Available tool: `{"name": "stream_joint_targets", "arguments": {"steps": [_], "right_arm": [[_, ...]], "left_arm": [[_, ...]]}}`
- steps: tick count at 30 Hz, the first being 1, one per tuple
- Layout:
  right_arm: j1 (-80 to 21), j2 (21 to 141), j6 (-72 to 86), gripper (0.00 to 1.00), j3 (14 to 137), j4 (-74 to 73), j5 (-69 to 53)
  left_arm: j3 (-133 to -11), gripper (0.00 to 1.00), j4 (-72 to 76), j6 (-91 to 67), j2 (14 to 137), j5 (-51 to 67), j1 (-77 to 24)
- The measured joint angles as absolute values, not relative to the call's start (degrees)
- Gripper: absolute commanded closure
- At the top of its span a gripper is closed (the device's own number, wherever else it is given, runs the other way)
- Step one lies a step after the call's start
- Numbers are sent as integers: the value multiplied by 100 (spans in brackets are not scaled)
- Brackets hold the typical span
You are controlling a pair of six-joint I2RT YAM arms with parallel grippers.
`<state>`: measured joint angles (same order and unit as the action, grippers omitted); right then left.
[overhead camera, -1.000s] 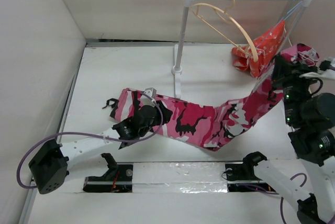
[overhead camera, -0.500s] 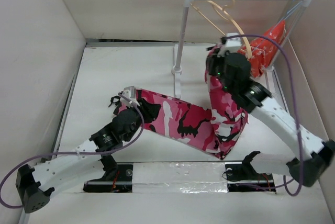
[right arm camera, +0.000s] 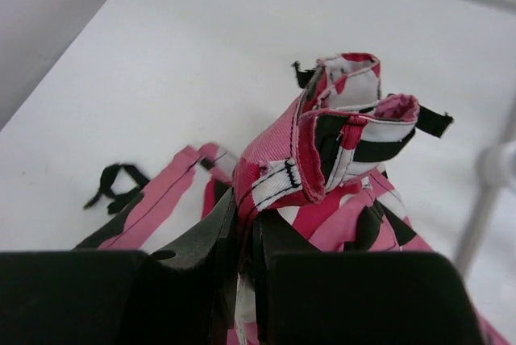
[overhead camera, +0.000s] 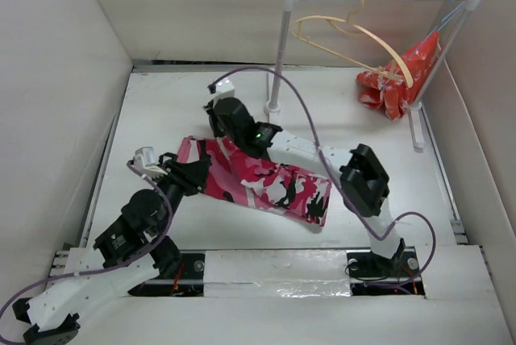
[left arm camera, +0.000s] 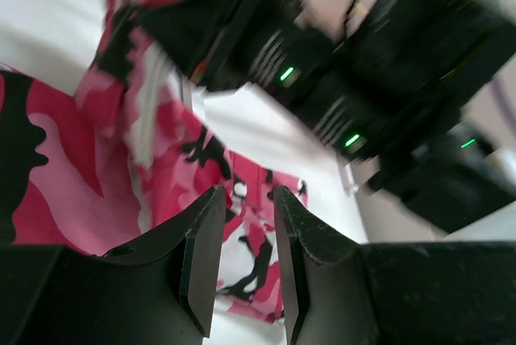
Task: Place the trousers on the hanger
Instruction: Fold the trousers at the center of the board.
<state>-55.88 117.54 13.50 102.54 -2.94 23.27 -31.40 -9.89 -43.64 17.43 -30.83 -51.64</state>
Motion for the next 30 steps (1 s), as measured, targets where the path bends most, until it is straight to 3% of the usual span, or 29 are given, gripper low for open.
{"name": "stream_joint_targets", "arguments": {"steps": [9, 17, 18, 19, 22, 24, 27, 29, 30], "right_arm": [[-6230, 12127, 1629, 91, 10208, 130, 2169], [-6305, 12158, 1688, 79, 10322, 432, 1651], [-6313, 12320, 1710, 73, 10466, 425, 1531], [-6324, 12479, 1756, 55, 10597, 434, 1426], [-6364, 12855, 1815, 23, 10707, 416, 1120], [-6392, 12873, 1806, 15, 10556, 298, 1002], [-6414, 12470, 1684, 14, 9970, 303, 921], [-6410, 11883, 1588, 22, 9336, 318, 958], [-6394, 11535, 1553, 33, 8962, 399, 1000]], "left_arm": [[-3199, 72, -1922, -4842, 768, -3756, -5164], [-3286, 71, -2329, -5140, 556, -4108, -5162], [-3301, 71, -2366, -5172, 554, -4143, -5162], [-3315, 71, -2401, -5203, 554, -4189, -5164], [-3361, 71, -2541, -5315, 550, -4333, -5164], [-3376, 70, -2565, -5349, 532, -4425, -5164], [-3376, 68, -2482, -5343, 565, -4466, -5164], [-3380, 67, -2263, -5319, 794, -4453, -5159], [-3380, 66, -2106, -5295, 1011, -4425, -5157]]}}
